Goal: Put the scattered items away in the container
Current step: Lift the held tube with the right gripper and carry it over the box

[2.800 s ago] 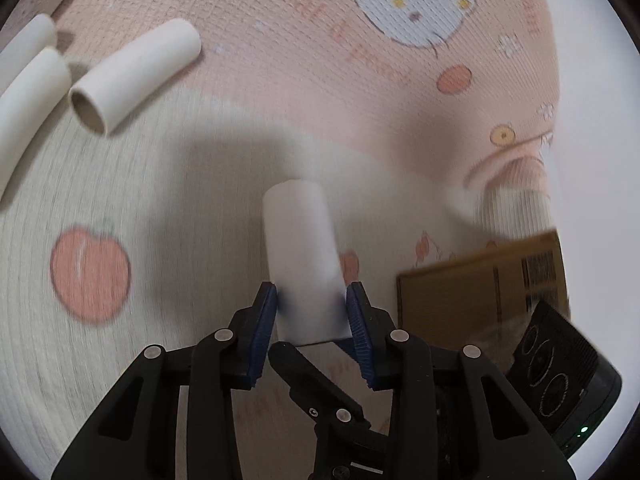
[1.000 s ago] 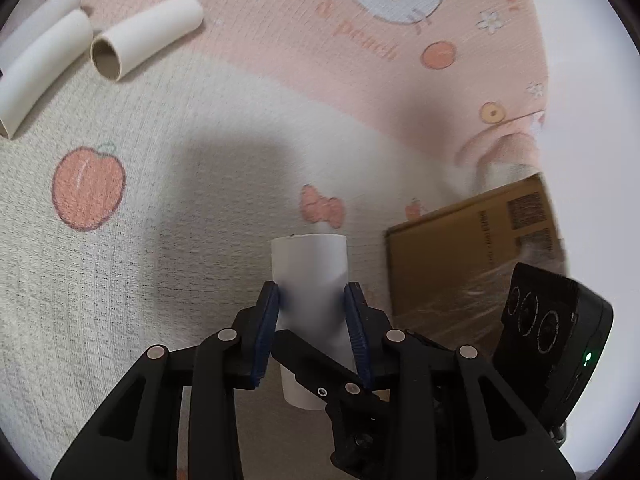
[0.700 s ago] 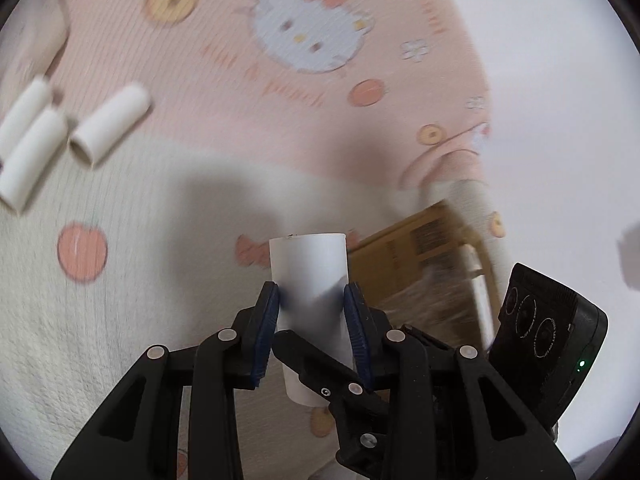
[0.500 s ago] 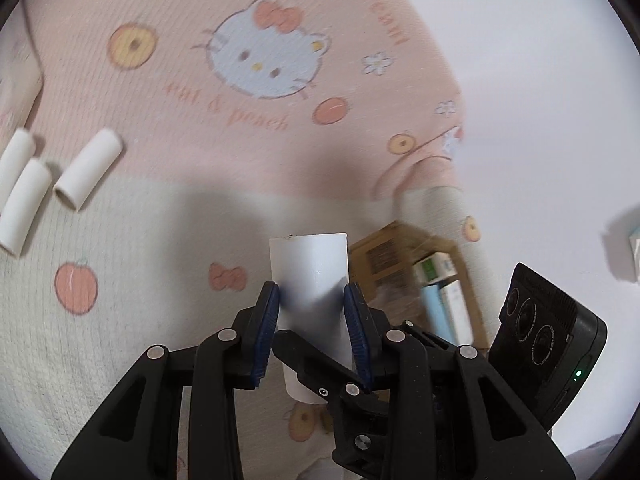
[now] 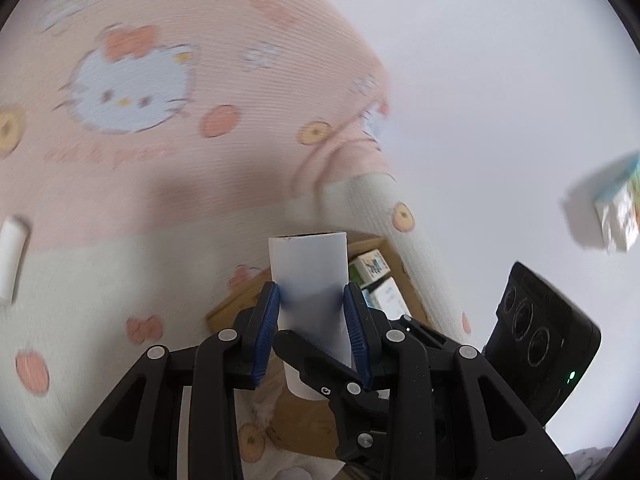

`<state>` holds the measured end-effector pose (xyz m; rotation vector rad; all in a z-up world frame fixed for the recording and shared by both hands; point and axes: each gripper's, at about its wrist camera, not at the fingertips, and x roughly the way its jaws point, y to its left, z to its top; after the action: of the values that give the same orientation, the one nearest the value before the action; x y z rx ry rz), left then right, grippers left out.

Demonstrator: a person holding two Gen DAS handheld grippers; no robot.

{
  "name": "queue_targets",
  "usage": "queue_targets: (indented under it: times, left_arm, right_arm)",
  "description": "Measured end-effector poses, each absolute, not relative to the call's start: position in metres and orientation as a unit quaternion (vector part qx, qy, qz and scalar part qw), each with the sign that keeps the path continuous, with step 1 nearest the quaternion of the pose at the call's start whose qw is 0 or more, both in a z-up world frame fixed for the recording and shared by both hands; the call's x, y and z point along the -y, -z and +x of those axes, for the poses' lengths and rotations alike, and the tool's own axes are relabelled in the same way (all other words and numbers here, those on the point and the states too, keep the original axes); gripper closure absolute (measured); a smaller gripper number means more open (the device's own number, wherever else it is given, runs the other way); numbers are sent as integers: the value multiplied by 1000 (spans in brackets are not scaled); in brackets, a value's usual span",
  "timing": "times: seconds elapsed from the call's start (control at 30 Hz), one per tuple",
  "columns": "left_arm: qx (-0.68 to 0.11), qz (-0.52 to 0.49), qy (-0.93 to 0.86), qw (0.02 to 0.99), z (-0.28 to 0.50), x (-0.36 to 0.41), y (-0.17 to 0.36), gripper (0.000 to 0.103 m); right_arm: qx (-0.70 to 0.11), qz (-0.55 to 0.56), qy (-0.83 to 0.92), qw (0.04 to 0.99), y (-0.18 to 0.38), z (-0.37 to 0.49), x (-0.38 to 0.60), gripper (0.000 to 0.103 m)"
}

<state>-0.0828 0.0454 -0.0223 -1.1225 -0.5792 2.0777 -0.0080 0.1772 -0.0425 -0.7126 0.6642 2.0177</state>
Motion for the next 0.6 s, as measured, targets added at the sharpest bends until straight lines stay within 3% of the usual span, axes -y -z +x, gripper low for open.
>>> queue_targets:
  times: [0.2,0.6]
  left_arm:
    - [162,-453,-787,386,-91,-101,19,67]
    - [125,-518,-734,420,-109,-166,44,67]
  right_arm:
    - [-305,-290,-785,455,42,37,-195,61]
    - [-416,-319,-728,441,72,99,-228,61]
